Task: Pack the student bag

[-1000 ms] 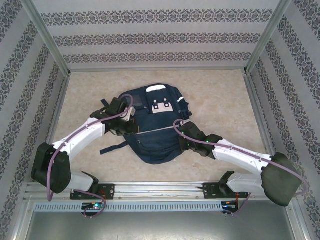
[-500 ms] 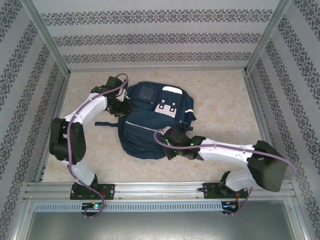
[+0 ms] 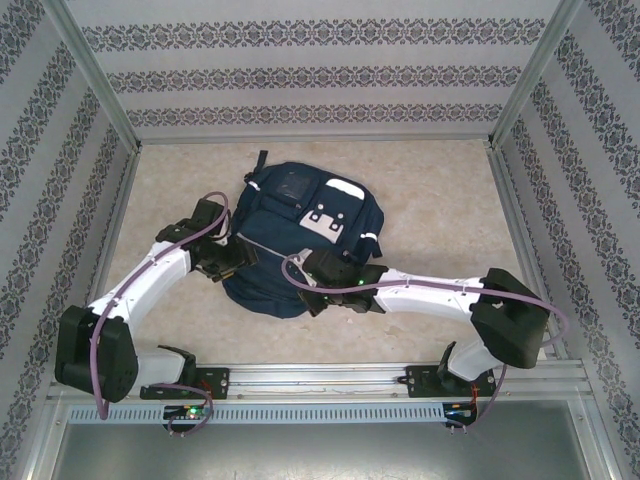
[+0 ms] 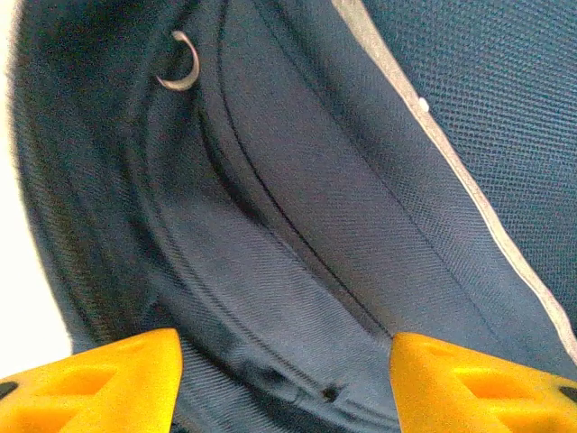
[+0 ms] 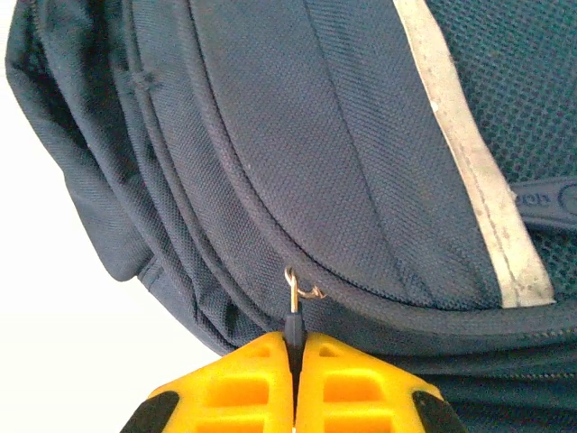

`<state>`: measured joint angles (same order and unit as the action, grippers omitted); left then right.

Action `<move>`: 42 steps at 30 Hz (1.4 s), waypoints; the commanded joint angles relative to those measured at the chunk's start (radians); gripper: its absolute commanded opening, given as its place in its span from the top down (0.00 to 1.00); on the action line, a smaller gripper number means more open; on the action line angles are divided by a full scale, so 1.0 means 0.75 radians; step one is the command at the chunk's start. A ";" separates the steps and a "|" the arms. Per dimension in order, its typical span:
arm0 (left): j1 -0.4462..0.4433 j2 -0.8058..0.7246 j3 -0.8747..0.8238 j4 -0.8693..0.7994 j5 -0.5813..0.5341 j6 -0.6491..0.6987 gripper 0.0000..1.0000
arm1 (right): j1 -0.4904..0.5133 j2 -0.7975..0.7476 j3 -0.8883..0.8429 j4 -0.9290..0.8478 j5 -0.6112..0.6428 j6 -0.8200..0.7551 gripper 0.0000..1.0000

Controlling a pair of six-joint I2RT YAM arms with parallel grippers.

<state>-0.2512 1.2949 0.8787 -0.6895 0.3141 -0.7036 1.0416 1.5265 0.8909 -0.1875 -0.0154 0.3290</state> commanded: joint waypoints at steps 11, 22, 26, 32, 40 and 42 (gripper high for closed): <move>-0.206 0.103 -0.009 0.338 -0.167 -0.316 0.60 | 0.152 0.156 0.176 -0.040 0.114 -0.024 1.00; -0.270 0.063 0.073 0.126 -0.312 -0.030 1.00 | 0.139 0.066 0.010 -0.053 0.294 -0.026 1.00; -0.260 0.011 0.109 0.044 -0.303 0.101 1.00 | 0.094 0.028 -0.053 -0.081 0.356 -0.069 1.00; -0.254 -0.003 0.092 -0.014 -0.281 0.285 1.00 | -0.051 -0.055 -0.097 -0.120 0.339 -0.129 1.00; -0.248 -0.039 -0.047 0.065 -0.249 0.288 1.00 | -0.260 -0.052 -0.112 -0.076 0.188 -0.020 1.00; -0.247 -0.043 -0.056 0.064 -0.241 0.295 1.00 | -0.286 -0.038 -0.113 -0.067 0.180 0.001 1.00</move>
<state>-0.4435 1.3056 0.8803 -0.5583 0.1314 -0.5556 0.9157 1.4853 0.8310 -0.2142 0.0605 0.2634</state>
